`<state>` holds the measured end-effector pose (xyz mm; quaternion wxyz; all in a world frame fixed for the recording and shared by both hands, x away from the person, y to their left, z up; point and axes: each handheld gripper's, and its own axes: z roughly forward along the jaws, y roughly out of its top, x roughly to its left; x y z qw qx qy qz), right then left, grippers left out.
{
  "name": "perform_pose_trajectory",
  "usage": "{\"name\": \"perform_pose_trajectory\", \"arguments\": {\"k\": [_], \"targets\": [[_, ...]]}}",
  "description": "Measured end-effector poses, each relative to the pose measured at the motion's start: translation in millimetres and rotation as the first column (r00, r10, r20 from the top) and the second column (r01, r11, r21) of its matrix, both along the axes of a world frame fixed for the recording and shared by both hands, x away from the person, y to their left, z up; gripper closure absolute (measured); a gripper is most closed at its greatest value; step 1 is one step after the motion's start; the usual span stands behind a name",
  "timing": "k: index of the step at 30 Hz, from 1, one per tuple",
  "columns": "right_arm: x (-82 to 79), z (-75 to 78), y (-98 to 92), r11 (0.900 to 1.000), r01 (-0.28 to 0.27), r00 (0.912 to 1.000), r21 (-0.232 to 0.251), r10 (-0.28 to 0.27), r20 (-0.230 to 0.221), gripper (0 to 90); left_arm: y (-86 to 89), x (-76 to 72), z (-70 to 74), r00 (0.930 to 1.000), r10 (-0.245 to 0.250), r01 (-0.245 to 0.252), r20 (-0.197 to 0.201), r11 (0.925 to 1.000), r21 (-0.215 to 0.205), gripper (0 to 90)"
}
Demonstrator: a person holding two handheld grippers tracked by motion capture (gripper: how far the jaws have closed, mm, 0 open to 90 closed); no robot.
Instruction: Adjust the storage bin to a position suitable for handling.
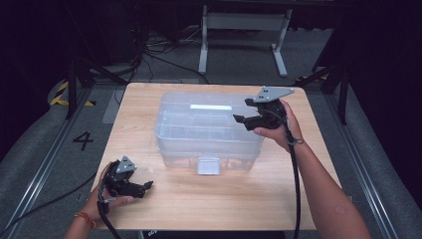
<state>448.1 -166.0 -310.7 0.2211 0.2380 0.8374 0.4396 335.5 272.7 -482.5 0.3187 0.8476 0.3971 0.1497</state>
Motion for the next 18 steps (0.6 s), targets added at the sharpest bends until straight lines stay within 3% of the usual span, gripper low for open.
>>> {"name": "perform_pose_trajectory", "arguments": {"k": [13, 18], "targets": [[6.4, -1.5, 19.9, 0.998, -0.058, 0.9983, -0.037, 0.057, -0.007, 44.9, 0.3, 0.0, 0.1, 1.0000, -0.002, 0.002, 0.000, 1.0000, 0.001, 1.9], [8.8, -2.4, 22.2, 0.997, -0.041, 0.9992, -0.066, 0.041, -0.002, 46.2, 0.4, 0.0, 0.1, 1.0000, -0.003, 0.003, 0.000, 1.0000, 0.001, 2.0]]}}
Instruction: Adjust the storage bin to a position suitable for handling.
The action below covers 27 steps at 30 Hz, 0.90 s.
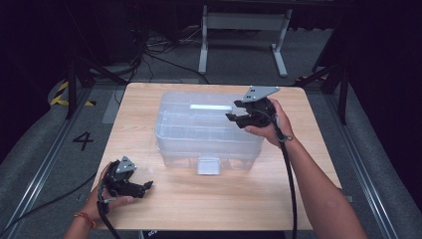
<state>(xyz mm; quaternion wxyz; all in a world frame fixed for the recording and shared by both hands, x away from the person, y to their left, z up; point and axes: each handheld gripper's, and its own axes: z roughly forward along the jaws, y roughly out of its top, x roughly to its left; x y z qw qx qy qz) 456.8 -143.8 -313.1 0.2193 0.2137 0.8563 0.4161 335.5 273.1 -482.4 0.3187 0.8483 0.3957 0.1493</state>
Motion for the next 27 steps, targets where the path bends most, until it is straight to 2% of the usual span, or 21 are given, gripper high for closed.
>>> {"name": "perform_pose_trajectory", "arguments": {"k": [7, 10, 13, 17, 18, 19, 20, 23, 27], "targets": [[0.1, 3.2, 4.1, 1.000, -0.014, 0.9999, -0.018, 0.014, 0.000, 51.0, 0.1, 0.0, 0.0, 1.0000, -0.001, 0.001, 0.000, 1.0000, 0.000, 2.0], [-0.1, 6.6, 5.0, 1.000, -0.023, 0.9997, -0.005, 0.023, 0.003, 52.7, 0.1, 0.0, 0.0, 1.0000, -0.001, 0.001, 0.000, 1.0000, -0.001, 2.0], [1.6, 7.9, 7.6, 0.999, -0.033, 0.9994, 0.003, 0.033, -0.007, 56.6, 0.2, 0.0, 0.0, 1.0000, -0.001, 0.001, 0.000, 1.0000, 0.000, 2.0], [1.7, 7.6, 13.4, 0.999, -0.033, 0.9993, -0.023, 0.032, -0.020, 64.3, 0.3, -1.0, 0.1, 1.0000, -0.007, 0.007, 0.005, 1.0000, -0.005, 2.7], [2.3, 8.0, 14.6, 0.999, -0.034, 0.9989, -0.028, 0.033, -0.033, 65.6, -0.6, -3.0, -0.4, 1.0000, -0.004, 0.004, -0.001, 0.9996, -0.027, 5.3], [2.4, 8.1, 15.2, 0.999, -0.033, 0.9990, -0.031, 0.032, -0.033, 67.0, 1.4, -2.6, 1.2, 0.9993, -0.033, 0.034, 0.015, 0.9994, -0.010, 8.2], [2.1, 8.2, 16.3, 0.998, -0.039, 0.9988, -0.038, 0.038, -0.032, 69.2, 0.7, -3.7, 0.6, 0.9995, -0.025, 0.025, 0.018, 0.9993, -0.028, 11.5], [1.0, 8.8, 17.7, 0.997, -0.059, 0.9979, -0.039, 0.058, -0.029, 74.2, 1.2, -3.7, 1.3, 0.9992, -0.030, 0.030, 0.025, 0.9993, -0.024, 15.6], [2.9, 9.2, 17.7, 0.998, -0.056, 0.9981, -0.032, 0.055, -0.029, 74.3, 1.3, -3.9, 3.3, 0.9991, -0.034, 0.035, 0.027, 0.9991, -0.026, 24.9]]}}
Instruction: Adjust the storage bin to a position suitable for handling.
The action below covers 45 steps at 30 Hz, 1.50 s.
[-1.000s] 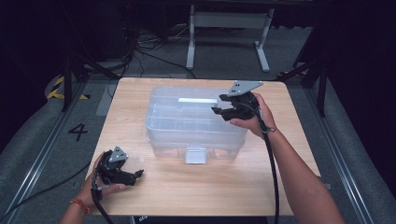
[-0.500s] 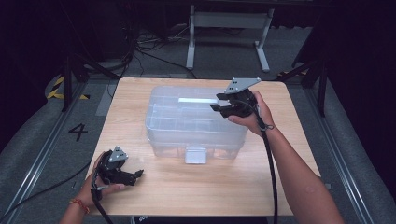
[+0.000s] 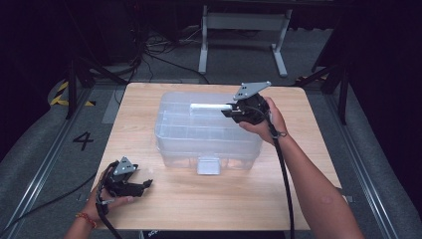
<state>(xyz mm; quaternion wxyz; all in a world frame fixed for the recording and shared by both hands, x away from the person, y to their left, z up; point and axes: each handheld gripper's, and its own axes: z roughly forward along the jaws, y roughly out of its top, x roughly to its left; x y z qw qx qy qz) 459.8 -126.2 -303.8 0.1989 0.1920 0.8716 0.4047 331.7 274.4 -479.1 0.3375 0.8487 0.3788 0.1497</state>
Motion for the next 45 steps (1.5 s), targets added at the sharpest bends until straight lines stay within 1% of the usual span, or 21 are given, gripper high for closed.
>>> {"name": "perform_pose_trajectory", "arguments": {"k": [1, 2, 3, 5, 7, 8, 9, 11, 16, 18, 20, 21, 22, 23, 26, 28, 31, 34, 36, 42, 45], "targets": [[0.4, 0.0, 0.2, 1.000, 0.002, 1.0000, 0.001, -0.002, 0.002, 74.2, -1.5, -0.2, 1.6, 0.9999, -0.005, 0.005, -0.011, 1.0000, 0.002, 29.1], [0.5, 0.2, 0.6, 1.000, 0.002, 1.0000, 0.000, -0.002, 0.006, 74.3, -3.3, -0.3, 2.1, 1.0000, -0.003, 0.003, -0.001, 0.9999, 0.010, 33.0], [0.7, 0.5, 0.9, 1.000, 0.001, 1.0000, -0.002, -0.001, 0.005, 74.3, -5.8, -0.1, 3.8, 0.9999, -0.001, 0.001, 0.013, 0.9998, 0.022, 34.1], [1.7, 1.8, 1.0, 1.000, -0.006, 1.0000, -0.011, 0.006, 0.003, 74.4, -6.8, 1.2, 8.8, 0.9993, -0.019, 0.018, 0.031, 0.9996, 0.022, 35.3], [3.3, 2.7, 0.6, 1.000, -0.010, 0.9999, -0.012, 0.010, -0.008, 74.4, -6.8, 0.9, 12.9, 0.9989, -0.014, 0.014, 0.046, 0.9999, 0.002, 38.6], [3.9, 3.1, 0.6, 1.000, -0.010, 0.9999, -0.010, 0.010, -0.011, 74.4, -6.1, 1.0, 14.7, 0.9987, -0.004, 0.005, 0.051, 0.9998, -0.019, 39.2], [4.7, 3.8, 0.6, 1.000, -0.009, 0.9999, -0.011, 0.009, -0.015, 74.4, -3.6, 1.7, 17.5, 0.9985, -0.008, 0.010, 0.054, 0.9996, -0.025, 41.0], [6.4, 6.0, 0.3, 1.000, -0.004, 0.9997, -0.005, 0.004, -0.024, 74.4, -1.4, 2.2, 21.2, 0.9974, -0.001, 0.001, 0.072, 0.9999, -0.011, 44.2], [11.7, 9.4, -0.4, 1.000, -0.007, 0.9988, 0.004, 0.007, -0.047, 74.4, 1.2, -1.9, 36.9, 0.9945, -0.014, 0.021, 0.104, 0.9977, -0.065, 50.4], [14.0, 10.7, -0.8, 1.000, -0.008, 0.9984, 0.009, 0.009, -0.055, 74.4, 0.0, -0.6, 44.2, 0.9921, -0.019, 0.029, 0.124, 0.9965, -0.079, 53.6], [15.4, 11.9, -1.0, 1.000, -0.008, 0.9981, 0.009, 0.009, -0.061, 74.4, -3.5, 0.3, 51.8, 0.9896, -0.031, 0.041, 0.140, 0.9965, -0.072, 59.7], [15.9, 12.6, -0.9, 1.000, -0.008, 0.9978, 0.008, 0.009, -0.066, 74.4, -6.5, 0.5, 56.8, 0.9862, -0.032, 0.041, 0.162, 0.9977, -0.053, 64.1], [17.1, 13.9, -0.7, 1.000, -0.003, 0.9972, 0.006, 0.003, -0.074, 74.4, -8.6, 0.6, 59.3, 0.9855, -0.041, 0.049, 0.165, 0.9976, -0.048, 69.2], [17.7, 14.5, -0.5, 1.000, -0.002, 0.9968, 0.007, 0.003, -0.080, 74.3, -13.3, 1.1, 65.0, 0.9823, -0.057, 0.067, 0.179, 0.9964, -0.052, 70.1], [19.6, 16.1, -0.4, 1.000, -0.004, 0.9962, 0.004, 0.004, -0.087, 74.3, -18.3, 2.0, 69.2, 0.9815, -0.064, 0.076, 0.181, 0.9951, -0.063, 71.4], [20.9, 17.4, -0.1, 1.000, -0.003, 0.9954, -0.001, 0.003, -0.096, 74.3, -23.0, 3.7, 72.4, 0.9786, -0.075, 0.086, 0.192, 0.9950, -0.051, 72.0], [22.5, 19.7, 0.3, 1.000, 0.000, 0.9946, -0.007, -0.001, -0.104, 74.2, -27.4, 7.3, 77.5, 0.9760, -0.085, 0.098, 0.200, 0.9938, -0.053, 72.9], [24.6, 21.5, 0.6, 1.000, 0.004, 0.9941, -0.006, -0.005, -0.109, 74.1, -31.5, 10.8, 80.9, 0.9768, -0.078, 0.094, 0.200, 0.9930, -0.072, 75.3], [25.6, 22.4, 0.3, 1.000, 0.005, 0.9933, -0.005, -0.005, -0.115, 74.1, -33.6, 13.0, 82.5, 0.9753, -0.080, 0.097, 0.206, 0.9928, -0.071, 76.3], [27.3, 24.6, 0.7, 1.000, 0.011, 0.9929, -0.008, -0.012, -0.118, 73.9, -38.3, 18.7, 85.5, 0.9754, -0.080, 0.100, 0.206, 0.9910, -0.089, 82.5], [27.7, 25.0, 0.7, 1.000, 0.013, 0.9924, -0.003, -0.013, -0.123, 73.8, -40.7, 21.6, 84.4, 0.9760, -0.071, 0.095, 0.206, 0.9892, -0.112, 85.1]]}}
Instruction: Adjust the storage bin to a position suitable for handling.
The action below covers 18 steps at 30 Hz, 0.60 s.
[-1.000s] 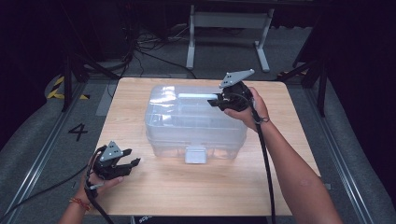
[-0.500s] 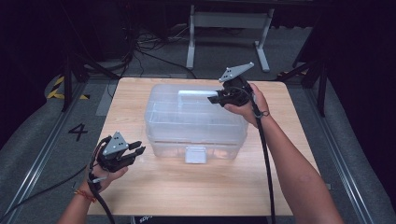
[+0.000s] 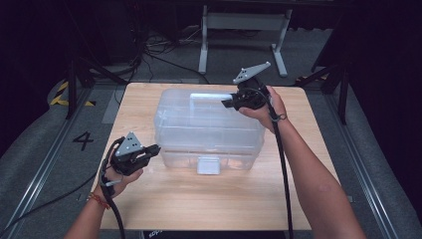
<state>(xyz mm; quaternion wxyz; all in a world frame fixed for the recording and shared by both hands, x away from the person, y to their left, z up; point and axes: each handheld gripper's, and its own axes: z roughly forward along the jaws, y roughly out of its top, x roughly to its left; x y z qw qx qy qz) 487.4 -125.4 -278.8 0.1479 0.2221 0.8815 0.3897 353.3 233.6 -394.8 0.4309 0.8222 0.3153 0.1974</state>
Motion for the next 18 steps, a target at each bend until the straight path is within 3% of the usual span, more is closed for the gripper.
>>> {"name": "perform_pose_trajectory", "arguments": {"k": [7, 18], "targets": [[0.9, 1.2, 0.4, 1.000, 0.004, 0.9999, -0.003, -0.004, 0.009, 73.3, -1.0, 4.1, -3.3, 0.9998, 0.014, -0.014, 0.012, 0.9991, -0.040, 89.7], [-3.7, 2.3, -2.0, 1.000, 0.018, 0.9987, 0.001, -0.018, 0.048, 69.3, 0.0, 4.9, -4.7, 0.9993, 0.024, -0.023, 0.029, 0.9982, -0.055, 89.9]]}}
